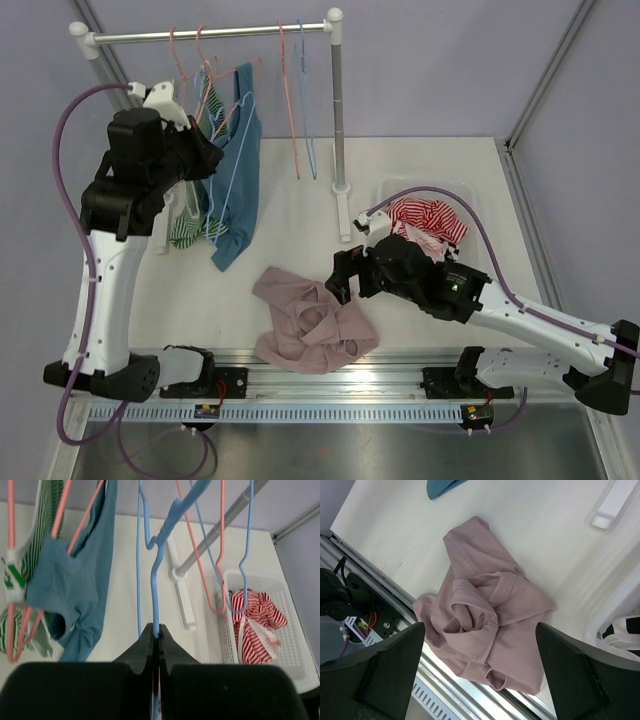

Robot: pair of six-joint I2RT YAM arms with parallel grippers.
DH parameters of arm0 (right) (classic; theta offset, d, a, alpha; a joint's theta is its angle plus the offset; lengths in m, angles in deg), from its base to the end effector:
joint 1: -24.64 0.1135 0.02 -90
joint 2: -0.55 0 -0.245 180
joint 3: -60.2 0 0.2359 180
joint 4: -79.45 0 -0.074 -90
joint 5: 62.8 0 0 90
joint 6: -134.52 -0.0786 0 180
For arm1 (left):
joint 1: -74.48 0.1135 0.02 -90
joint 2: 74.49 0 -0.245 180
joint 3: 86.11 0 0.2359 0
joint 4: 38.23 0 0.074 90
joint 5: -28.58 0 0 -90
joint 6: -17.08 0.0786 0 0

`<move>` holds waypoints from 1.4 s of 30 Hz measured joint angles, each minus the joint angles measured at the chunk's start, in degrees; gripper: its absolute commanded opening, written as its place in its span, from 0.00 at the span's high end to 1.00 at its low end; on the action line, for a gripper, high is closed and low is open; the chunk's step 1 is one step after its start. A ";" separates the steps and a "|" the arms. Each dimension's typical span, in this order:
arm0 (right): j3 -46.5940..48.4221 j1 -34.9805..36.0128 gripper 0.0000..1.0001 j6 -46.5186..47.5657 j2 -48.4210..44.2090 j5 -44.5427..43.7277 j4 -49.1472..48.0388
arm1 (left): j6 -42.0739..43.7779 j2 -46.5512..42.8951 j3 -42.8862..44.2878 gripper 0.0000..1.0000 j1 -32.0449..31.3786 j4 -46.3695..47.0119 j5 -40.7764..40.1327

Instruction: Remove the tank top from the hanger

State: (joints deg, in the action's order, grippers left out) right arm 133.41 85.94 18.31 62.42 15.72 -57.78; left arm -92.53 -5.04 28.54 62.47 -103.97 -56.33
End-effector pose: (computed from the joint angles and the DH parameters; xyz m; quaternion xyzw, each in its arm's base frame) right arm 0.1408 0.2246 0.2972 -0.2150 0.8422 0.2736 0.4119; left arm 0.2361 -0.0573 0.4569 -0.0292 0.8209 -0.1902 0.5377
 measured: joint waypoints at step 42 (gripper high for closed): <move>-4.04 0.09 0.01 -0.72 0.59 3.82 -2.99 | 6.78 40.65 40.02 0.33 -6.03 2.47 -7.34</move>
State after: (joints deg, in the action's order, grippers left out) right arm 129.37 86.03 17.58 63.01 19.54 -60.78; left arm -85.76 35.62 68.56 56.43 -101.50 -63.68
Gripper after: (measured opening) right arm 0.993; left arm 0.560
